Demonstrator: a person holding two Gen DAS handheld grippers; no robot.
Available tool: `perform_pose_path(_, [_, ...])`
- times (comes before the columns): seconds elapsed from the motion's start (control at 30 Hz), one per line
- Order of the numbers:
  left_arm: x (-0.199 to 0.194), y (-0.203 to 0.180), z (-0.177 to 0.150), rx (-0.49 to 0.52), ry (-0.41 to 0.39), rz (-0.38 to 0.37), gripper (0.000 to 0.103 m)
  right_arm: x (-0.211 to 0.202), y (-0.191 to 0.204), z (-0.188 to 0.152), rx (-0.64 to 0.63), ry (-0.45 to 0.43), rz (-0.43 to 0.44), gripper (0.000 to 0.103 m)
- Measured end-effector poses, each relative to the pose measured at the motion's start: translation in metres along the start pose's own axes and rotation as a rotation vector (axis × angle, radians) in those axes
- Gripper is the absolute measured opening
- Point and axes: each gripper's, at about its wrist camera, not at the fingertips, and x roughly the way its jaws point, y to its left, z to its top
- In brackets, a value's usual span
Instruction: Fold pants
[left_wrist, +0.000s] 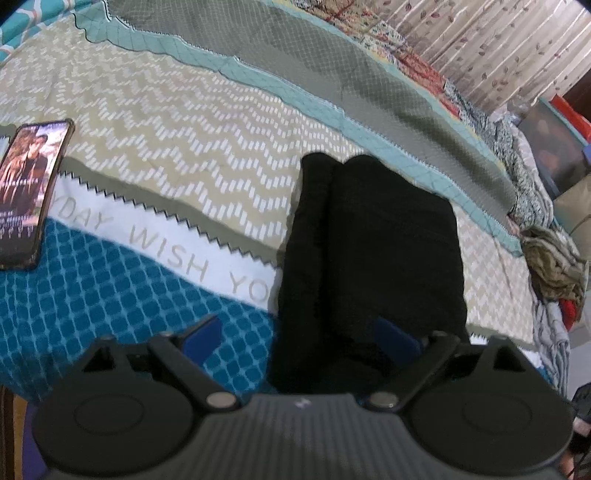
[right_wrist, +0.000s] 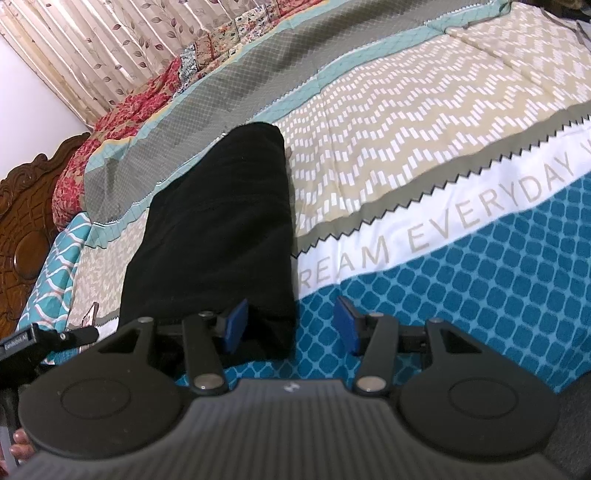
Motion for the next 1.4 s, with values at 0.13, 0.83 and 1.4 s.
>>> perform_pose_path(0.13, [-0.001, -0.003, 0.018, 0.018, -0.027, -0.006, 0.1, -0.004, 0.0, 0.01, -0.011, -0.03, 0.014, 0.056])
perform_pose_path(0.83, [0.071, -0.006, 0.029, 0.069, 0.123, 0.007, 0.103, 0.038, -0.018, 0.032, 0.062, 0.058, 0.136, 0.07])
perform_pose_path(1.4, [0.066, -0.036, 0.019, 0.052, 0.093, -0.066, 0.037, 0.038, 0.01, 0.039, 0.014, 0.086, 0.235, 0.024])
